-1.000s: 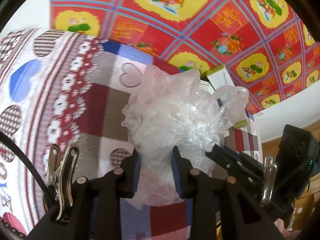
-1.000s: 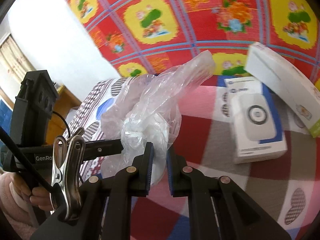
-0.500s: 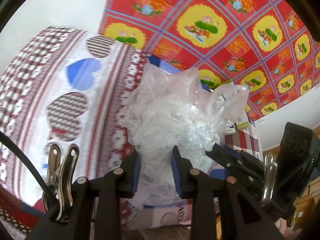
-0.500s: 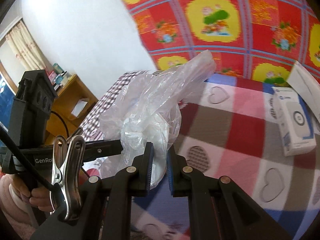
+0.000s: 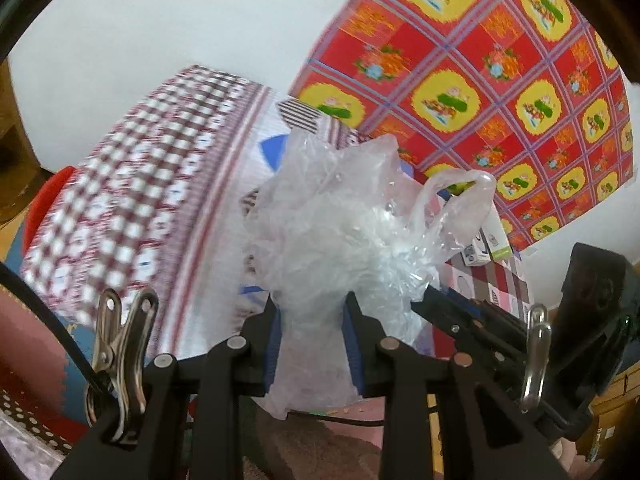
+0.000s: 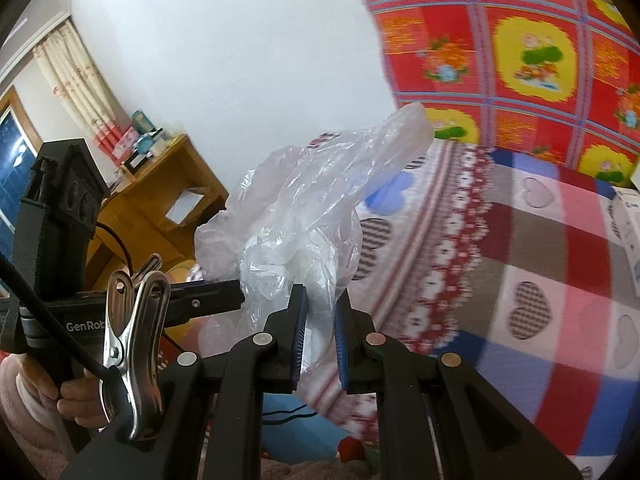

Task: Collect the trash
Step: 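Lift the clear plastic bag in the right gripper while the left gripper also holds it, then carry the plastic bag with both grippers over the red bucket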

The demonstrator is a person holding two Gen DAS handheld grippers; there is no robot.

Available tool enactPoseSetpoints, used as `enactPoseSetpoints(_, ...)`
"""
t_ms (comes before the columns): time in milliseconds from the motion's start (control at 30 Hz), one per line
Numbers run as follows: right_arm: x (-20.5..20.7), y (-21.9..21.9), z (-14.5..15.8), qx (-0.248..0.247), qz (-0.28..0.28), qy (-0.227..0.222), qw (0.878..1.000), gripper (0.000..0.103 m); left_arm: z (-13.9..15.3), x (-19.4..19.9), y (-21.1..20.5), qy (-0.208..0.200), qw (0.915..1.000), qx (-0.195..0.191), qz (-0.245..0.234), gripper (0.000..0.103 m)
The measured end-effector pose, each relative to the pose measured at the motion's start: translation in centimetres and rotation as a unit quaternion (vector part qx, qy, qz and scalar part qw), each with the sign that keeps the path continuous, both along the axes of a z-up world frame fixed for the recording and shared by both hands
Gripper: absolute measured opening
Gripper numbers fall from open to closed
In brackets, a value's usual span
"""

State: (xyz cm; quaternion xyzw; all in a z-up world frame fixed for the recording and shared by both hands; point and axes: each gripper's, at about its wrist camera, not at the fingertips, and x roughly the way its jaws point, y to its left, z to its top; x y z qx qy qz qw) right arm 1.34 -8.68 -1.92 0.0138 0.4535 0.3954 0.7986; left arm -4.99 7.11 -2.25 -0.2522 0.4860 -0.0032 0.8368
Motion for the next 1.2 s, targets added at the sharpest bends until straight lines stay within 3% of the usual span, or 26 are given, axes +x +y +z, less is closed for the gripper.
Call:
enactPoseSetpoints(533, -0.6, 11.5, 0.1, 0.0, 0.108, -0.007, 0.994, 0.015, 0.3, -6.0, 9.9, -0.005, 0.995, -0.006, 0.099, 0.029)
enactPoseSetpoints(1200, 5.3, 27.7, -2.6, -0.024, 0.223, -0.005, 0.975, 0.015, -1.0, -3.6, 23.3, 0.007, 0.9775, 0.005, 0.211, 0.029)
